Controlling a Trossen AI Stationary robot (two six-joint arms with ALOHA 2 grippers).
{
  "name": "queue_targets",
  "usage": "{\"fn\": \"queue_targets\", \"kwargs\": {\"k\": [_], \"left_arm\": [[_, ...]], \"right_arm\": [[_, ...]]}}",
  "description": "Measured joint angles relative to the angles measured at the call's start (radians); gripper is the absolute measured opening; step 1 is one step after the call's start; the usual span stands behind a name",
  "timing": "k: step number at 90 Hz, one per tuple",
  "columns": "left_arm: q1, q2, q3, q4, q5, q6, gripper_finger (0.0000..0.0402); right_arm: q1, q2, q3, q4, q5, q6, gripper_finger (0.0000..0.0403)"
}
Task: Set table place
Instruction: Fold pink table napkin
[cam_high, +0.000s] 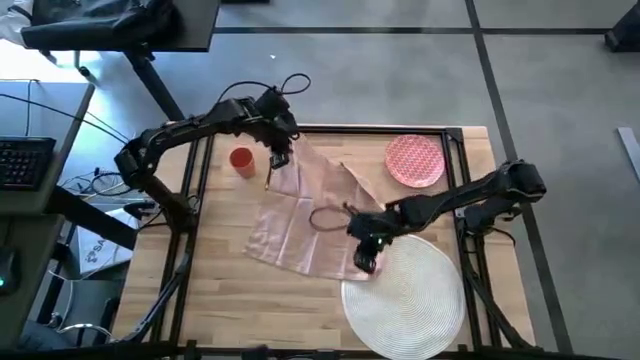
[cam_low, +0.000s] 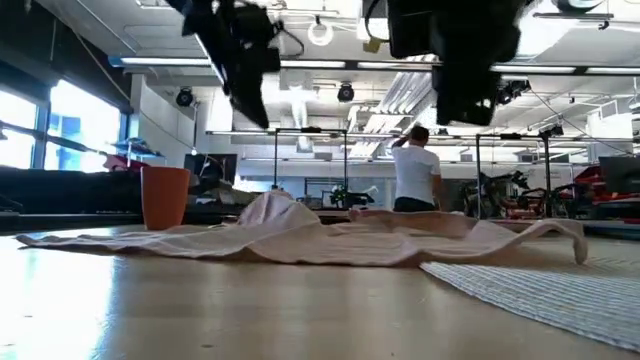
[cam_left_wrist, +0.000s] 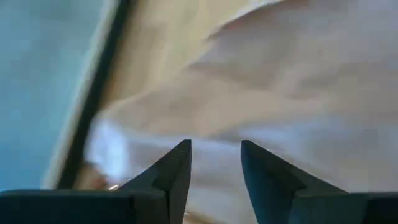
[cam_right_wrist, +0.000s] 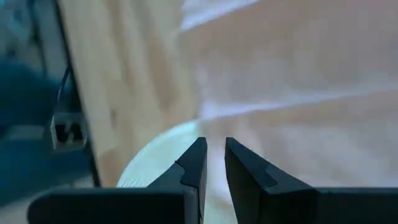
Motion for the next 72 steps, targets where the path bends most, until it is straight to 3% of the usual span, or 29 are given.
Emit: {"fn": "queue_targets", "kwargs": {"k": [16,28,37,51,72], "left_arm": [[-0.127,-0.132,0.0,-0.006,0.067,-0.055,0.0126],[-0.242,-0.195,0.0,-0.002,0.063,-0.116,0.0126],[-0.335,-0.211,0.0,-0.003,0.04,-0.235,0.0126],[-0.503,-0.21,-0.004,-0.014,-0.085,-0.424,0.0126],[-0.74,-0.202,-0.007,-0.052,-0.27,-0.741,0.0126]], "right_arm": [[0.058,0.021,-0.001,0.012,-0.077,-0.004,0.0043],[0.077,0.015,0.019,0.01,-0.096,0.012,0.008],[0.107,0.017,0.022,-0.007,0.011,-0.011,0.0121],[0.16,0.067,0.018,-0.099,0.206,-0.165,0.017],[0.209,0.203,0.017,-0.105,0.326,-0.294,0.0164]]}}
